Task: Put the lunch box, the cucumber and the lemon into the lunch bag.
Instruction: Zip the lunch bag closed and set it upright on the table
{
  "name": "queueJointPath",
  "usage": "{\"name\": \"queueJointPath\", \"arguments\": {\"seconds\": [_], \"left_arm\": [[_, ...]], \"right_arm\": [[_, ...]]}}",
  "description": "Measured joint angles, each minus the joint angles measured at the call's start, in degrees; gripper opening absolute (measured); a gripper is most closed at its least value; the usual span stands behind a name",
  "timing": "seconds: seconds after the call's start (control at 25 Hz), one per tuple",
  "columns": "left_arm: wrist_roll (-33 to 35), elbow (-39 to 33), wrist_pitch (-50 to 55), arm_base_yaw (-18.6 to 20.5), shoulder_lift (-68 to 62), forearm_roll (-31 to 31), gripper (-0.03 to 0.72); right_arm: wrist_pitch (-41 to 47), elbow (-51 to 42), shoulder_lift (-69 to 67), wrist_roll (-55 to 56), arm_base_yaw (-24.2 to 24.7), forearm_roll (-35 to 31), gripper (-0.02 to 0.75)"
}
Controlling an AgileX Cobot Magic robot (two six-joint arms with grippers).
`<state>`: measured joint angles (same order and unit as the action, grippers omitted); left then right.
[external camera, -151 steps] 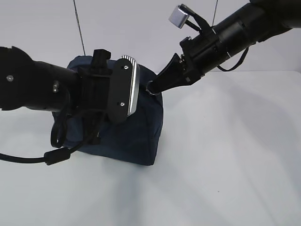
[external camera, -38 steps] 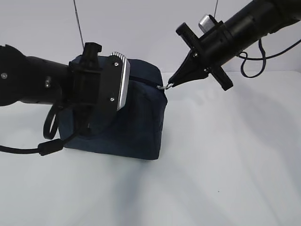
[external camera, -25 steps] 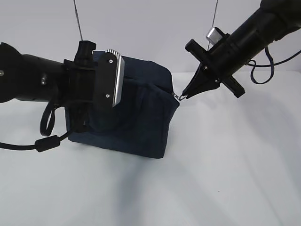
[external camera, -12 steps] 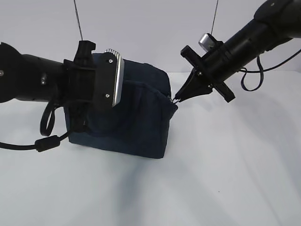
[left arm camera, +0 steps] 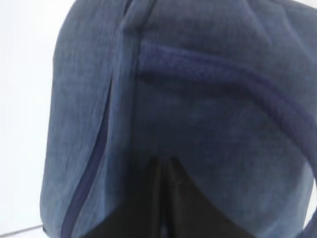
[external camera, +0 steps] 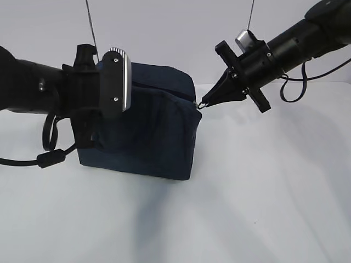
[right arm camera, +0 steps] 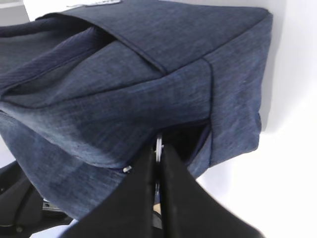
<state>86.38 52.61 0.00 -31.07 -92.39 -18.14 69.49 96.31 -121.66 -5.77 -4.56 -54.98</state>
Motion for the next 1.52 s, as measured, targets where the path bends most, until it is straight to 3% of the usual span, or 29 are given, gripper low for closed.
{"name": "queueJointPath", "arguments": {"seconds": [0.64, 0.92, 1.04, 1.24, 1.4, 1.52], "left_arm": [[0.0, 0.0, -2.6, 2.0, 0.4, -8.3, -0.007], [0.0, 0.0, 7.4, 1.2, 7.7, -7.5, -0.001], [0.1, 0.0, 14.0, 0.7, 10.9, -7.0, 0.09], [4.3, 0.0, 18.6, -2.4, 12.5, -6.5, 0.329], [8.8, 0.0, 17.4, -6.0, 11.6, -6.5, 0.374], [9.5, 0.0, 12.2, -6.5, 8.9, -6.1, 0.379]], "right_arm": [[0.0, 0.0, 0.3, -2.5, 0.3, 0.4, 0.008], [0.0, 0.0, 0.3, -3.7, 0.3, 1.4, 0.008], [0.0, 0.0, 0.3, -3.7, 0.3, 1.4, 0.008], [0.0, 0.0, 0.3, -3.8, 0.3, 1.4, 0.008], [0.0, 0.0, 0.3, -3.8, 0.3, 1.4, 0.008], [0.0, 0.0, 0.3, -3.8, 0.3, 1.4, 0.008]]}}
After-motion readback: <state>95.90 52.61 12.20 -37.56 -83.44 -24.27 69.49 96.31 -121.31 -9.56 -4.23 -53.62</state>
